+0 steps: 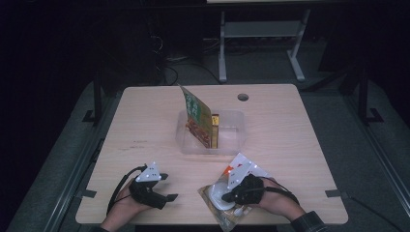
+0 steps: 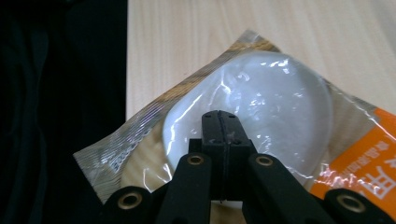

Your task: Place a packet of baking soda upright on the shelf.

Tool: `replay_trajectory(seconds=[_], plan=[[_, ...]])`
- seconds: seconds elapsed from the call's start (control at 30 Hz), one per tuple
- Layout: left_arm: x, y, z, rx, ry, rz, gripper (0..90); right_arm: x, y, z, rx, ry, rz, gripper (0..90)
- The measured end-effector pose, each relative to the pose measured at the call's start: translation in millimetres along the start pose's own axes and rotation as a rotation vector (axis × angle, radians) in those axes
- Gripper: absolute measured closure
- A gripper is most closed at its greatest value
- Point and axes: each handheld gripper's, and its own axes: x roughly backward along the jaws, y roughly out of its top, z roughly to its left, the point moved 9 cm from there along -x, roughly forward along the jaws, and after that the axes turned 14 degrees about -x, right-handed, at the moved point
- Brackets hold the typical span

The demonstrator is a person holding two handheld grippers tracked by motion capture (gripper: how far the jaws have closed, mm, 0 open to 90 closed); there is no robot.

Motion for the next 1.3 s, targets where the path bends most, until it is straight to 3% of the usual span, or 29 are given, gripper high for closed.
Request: replay_trajectory(seconds=[0.13, 0.27, 0.37, 0.4, 0.5, 0.67, 0.97, 1.2, 1.3], plan=[[-4.0, 9.9, -3.4, -0.031, -0.02, -0.008, 18.8, 11.3, 1.2, -9.6, -0.04, -0.03, -0.068, 83.4], [-12.4, 26.0, -7.9, -0.052, -0.037, -0.035, 18.8, 29.1, -2.2, -20.1, -0.149, -0.074, -0.139, 70.6], [-18.8, 39.9, -10.7, -0.053, -0.055, -0.059, 18.9, 36.7, -5.7, -27.4, -0.185, -0.093, -0.162, 68.4], [-24.5, 47.9, -14.0, -0.052, -0.072, -0.071, 19.2, 41.8, -7.6, -30.1, -0.224, -0.101, -0.185, 62.3], [-31.5, 54.6, -16.9, -0.067, -0.087, -0.074, 19.7, 47.1, -11.6, -34.9, -0.254, -0.119, -0.201, 56.8], [-46.7, 71.8, -20.0, -0.073, -0.115, -0.094, 21.2, 61.9, -24.6, -46.3, -0.335, -0.193, -0.252, 46.1], [-75.8, 92.6, -25.3, -0.07, -0.163, -0.089, 24.1, 75.2, -36.8, -54.5, -0.394, -0.246, -0.313, 40.5], [-103.6, 98.1, -36.4, -0.025, -0.251, -0.066, 33.1, 83.6, -40.9, -57.7, -0.419, -0.276, -0.364, 37.3], [-107.2, 98.2, -38.8, -0.041, -0.288, -0.064, 39.1, 84.4, -40.4, -58.8, -0.417, -0.28, -0.372, 36.9]])
